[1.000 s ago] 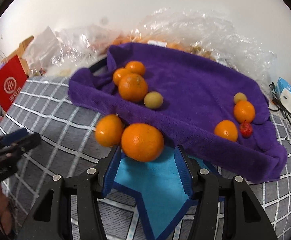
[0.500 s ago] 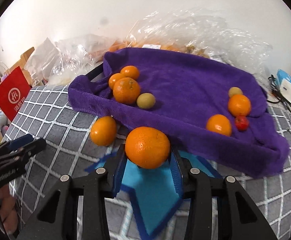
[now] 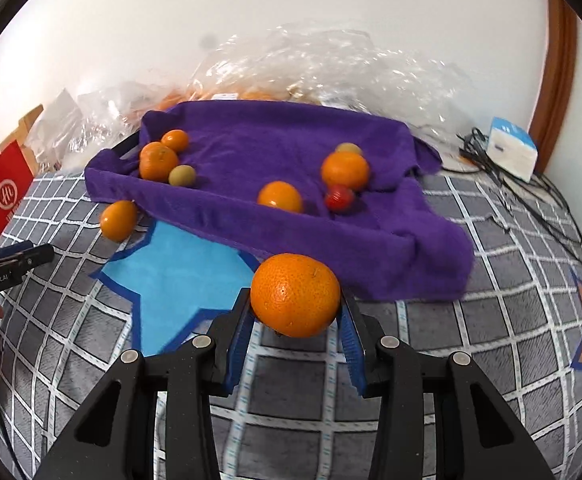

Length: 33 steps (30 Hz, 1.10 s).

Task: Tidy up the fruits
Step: 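Close the left gripper on an orange while the right gripper holds its orange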

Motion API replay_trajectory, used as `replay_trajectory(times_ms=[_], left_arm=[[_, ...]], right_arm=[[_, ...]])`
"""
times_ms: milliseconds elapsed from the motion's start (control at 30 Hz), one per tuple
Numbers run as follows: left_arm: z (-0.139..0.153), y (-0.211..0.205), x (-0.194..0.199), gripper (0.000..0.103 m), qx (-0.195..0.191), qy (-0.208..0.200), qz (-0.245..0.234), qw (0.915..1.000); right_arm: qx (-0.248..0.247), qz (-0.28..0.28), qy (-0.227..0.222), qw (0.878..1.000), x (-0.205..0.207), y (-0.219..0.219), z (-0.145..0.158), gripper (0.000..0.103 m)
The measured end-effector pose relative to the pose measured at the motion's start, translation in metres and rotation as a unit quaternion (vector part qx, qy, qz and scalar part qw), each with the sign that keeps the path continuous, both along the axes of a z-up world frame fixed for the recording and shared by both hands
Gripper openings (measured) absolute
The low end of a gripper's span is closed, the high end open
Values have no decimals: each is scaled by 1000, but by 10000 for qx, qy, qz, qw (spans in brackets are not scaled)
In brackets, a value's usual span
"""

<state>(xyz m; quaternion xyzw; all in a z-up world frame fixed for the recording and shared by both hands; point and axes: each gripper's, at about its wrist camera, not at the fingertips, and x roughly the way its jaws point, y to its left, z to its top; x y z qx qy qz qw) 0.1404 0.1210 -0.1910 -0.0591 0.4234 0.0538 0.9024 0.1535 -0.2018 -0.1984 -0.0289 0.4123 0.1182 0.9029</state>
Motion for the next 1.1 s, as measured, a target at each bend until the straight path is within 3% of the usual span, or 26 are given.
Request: replay_trajectory(times_ms=[367,533,667,833,967,1100], left_arm=[[3,-11,2,63,5,92,-156,9998],[21,-39,10,62,-627,82,-585,9963],[27,-74,30,62,-485,48,-855,9951],[14,-98,58,61,-309,205,-892,9953],[8,-97,67,55,-483,210,-816,9953],[1,-94,62,37,-448,-22,-772,9960]], right_arm=[[336,-98,17,9994,-3,-13,-1,41],[143,-212,-150,9996,-8,-13,2,41],[119,-174,-117,9997,-7,-11,1,41],[271,-209,-11,9994,-4,-16,-1,41],[340,-232,3,9992,-3,-17,-2,41],[447,-184,27,9988,-3,-18,-3,41]])
